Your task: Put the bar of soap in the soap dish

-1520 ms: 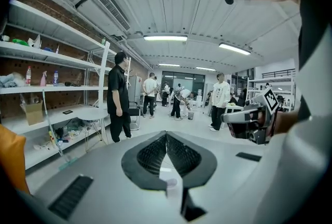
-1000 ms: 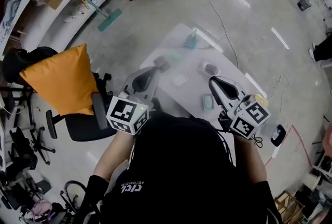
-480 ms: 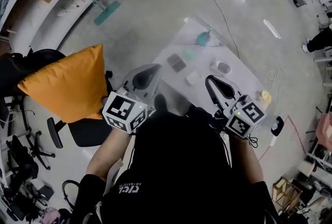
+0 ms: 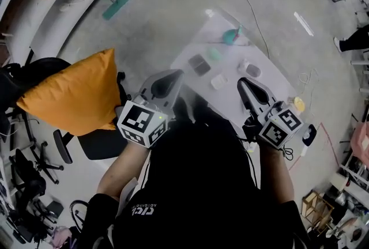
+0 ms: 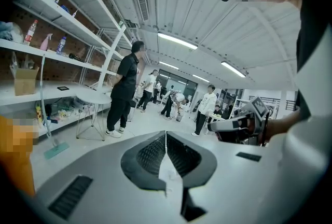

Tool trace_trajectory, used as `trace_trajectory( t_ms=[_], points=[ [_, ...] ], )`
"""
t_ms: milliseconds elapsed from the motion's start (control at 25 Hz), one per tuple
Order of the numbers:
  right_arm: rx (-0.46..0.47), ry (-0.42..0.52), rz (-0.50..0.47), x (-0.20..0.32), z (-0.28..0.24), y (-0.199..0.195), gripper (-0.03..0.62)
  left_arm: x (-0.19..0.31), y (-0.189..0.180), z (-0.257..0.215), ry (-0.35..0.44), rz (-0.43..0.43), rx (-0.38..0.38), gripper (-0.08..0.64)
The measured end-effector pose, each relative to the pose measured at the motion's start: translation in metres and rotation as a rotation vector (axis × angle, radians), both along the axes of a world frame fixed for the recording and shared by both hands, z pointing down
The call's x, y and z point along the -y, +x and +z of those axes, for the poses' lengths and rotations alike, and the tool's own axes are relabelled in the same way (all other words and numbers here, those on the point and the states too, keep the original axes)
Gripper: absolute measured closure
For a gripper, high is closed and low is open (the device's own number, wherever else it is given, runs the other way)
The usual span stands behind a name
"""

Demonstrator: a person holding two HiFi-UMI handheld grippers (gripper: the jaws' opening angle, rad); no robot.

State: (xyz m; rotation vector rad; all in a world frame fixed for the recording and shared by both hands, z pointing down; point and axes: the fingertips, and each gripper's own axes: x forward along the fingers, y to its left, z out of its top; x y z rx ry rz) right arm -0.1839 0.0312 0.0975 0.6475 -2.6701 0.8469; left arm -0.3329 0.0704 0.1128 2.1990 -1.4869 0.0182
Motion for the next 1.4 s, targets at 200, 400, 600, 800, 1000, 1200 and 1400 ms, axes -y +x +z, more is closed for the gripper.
trace_trajectory(
  t_ms=[200,400,600,800,1000,1200,1400],
  points=[
    [0.018,-0.029,0.0,0.023,0.019,0.01,0.572,0.014,-0.008,0.019,-0.034,-0.049,0.02,0.549],
    [0.056,-0.072,-0.024,0.043,0.035,0.017,0.572,0.035,0.001,0.033,-0.085,-0.074,0.018,0.549],
    [0.07,-0.099,-0.086,0.064,0.053,0.033,0.572,0.061,0.013,0.047,-0.108,-0.117,0.058,0.551],
    [0.051,-0.136,-0.135,0.082,0.093,0.041,0.572,0.086,0.024,0.077,-0.118,-0.155,0.076,0.551],
    [0.025,-0.21,-0.141,0.097,0.157,0.028,0.572,0.098,0.018,0.141,-0.168,-0.136,0.068,0.551],
    [0.014,-0.247,-0.162,0.098,0.189,0.02,0.572,0.108,0.025,0.172,-0.182,-0.112,0.031,0.551],
    [-0.019,-0.264,-0.192,0.095,0.227,0.014,0.572,0.109,0.032,0.212,-0.209,-0.082,0.02,0.551]
  ],
)
